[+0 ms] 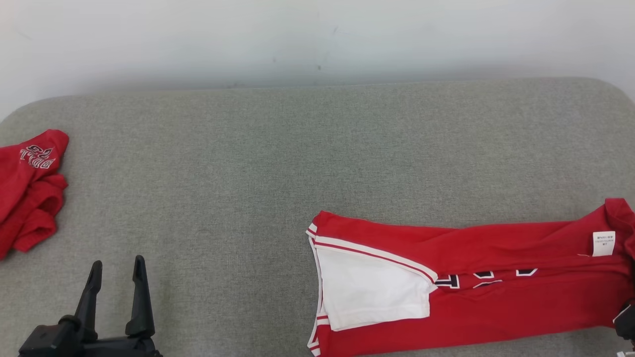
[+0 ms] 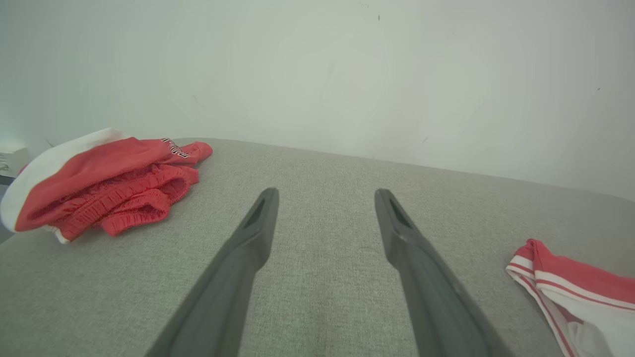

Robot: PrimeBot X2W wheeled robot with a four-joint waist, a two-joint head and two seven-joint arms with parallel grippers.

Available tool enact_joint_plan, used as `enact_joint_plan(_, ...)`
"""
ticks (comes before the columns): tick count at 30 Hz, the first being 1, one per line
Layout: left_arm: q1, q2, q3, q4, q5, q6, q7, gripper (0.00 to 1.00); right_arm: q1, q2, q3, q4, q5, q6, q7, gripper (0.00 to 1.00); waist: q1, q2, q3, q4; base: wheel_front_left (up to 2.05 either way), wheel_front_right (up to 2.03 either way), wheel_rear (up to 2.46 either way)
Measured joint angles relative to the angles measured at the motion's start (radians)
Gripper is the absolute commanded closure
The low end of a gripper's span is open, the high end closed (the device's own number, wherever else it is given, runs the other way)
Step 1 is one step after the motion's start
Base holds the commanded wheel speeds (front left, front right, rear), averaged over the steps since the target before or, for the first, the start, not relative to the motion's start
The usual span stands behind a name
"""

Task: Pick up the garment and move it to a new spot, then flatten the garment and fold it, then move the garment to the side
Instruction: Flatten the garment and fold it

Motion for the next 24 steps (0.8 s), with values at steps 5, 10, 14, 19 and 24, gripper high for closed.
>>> enact_joint_plan(5,0.001,-0.003,0.002,0.002,0.000,0.000,0.000,0.00,0.005,0.025,-0.007,-0.077,-0.018,0.000,0.020,1.00,0.0000,0.0000,-0.004,-0.011,0.00,0.00,0.00)
enact_joint_plan(10,0.003,-0.005,0.003,0.012,-0.002,0.000,0.000,0.00,0.044,0.077,0.025,-0.198,-0.034,0.000,0.044,1.00,0.0000,0.0000,-0.016,-0.018,0.00,0.00,0.00)
enact_joint_plan(14,0.008,-0.006,0.005,0.014,-0.002,0.000,0.000,0.00,0.079,0.119,0.075,-0.316,-0.035,0.000,0.075,1.00,0.0000,0.0000,-0.026,-0.020,0.00,0.00,0.00)
enact_joint_plan(19,0.012,-0.006,0.003,0.017,-0.002,0.000,0.000,0.00,0.098,0.184,0.140,-0.432,-0.039,0.000,0.104,1.00,0.0000,0.0000,-0.029,-0.019,0.00,0.00,0.00)
enact_joint_plan(24,0.007,-0.007,-0.011,0.026,-0.002,0.000,0.000,0.00,0.095,0.265,0.205,-0.471,-0.053,0.000,0.121,1.00,0.0000,0.0000,-0.023,-0.006,0.00,0.00,0.00)
